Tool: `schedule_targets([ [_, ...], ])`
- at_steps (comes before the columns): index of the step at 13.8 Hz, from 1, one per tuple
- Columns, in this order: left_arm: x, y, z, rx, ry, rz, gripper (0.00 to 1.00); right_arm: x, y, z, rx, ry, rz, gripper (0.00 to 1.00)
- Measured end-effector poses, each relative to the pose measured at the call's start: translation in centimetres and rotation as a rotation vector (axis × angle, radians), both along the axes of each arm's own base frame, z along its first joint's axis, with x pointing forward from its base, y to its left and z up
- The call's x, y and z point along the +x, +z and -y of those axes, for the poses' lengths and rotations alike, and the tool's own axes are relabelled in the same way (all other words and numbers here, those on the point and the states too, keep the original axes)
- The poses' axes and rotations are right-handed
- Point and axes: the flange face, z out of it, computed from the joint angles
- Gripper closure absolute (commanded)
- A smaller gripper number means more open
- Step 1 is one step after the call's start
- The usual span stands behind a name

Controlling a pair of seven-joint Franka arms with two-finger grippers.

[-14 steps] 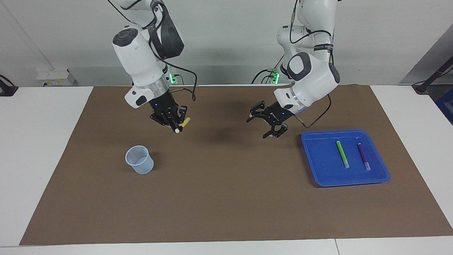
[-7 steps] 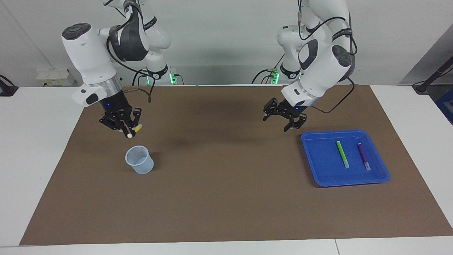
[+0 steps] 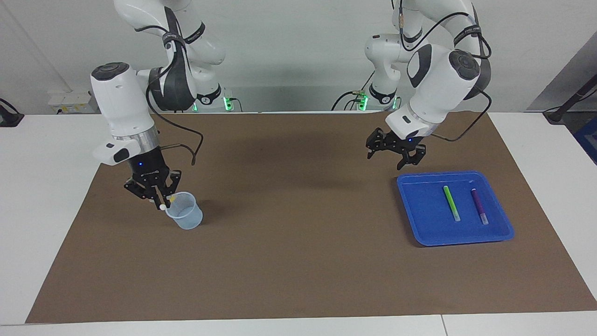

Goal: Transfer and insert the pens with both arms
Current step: 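Carry the yellow pen to the cup while the left gripper withdraws, then insert the yellow pen into the cup while the left gripper reaches the tray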

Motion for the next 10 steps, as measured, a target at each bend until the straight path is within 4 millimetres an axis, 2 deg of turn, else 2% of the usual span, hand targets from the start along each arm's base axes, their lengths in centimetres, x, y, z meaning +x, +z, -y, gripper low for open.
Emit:
schedule_targets([
  [5, -0.2, 0.0, 0.5, 0.0, -0.01, -0.002, 0.0, 1.2, -1.0, -0.4, -0.005, 0.019, 0.027, 1.0],
  [10, -0.4, 0.0, 1.0, 0.0, -0.019, -0.001, 0.0, 1.4, -1.7, -0.8, -0.002, 0.023, 0.017, 1.0],
])
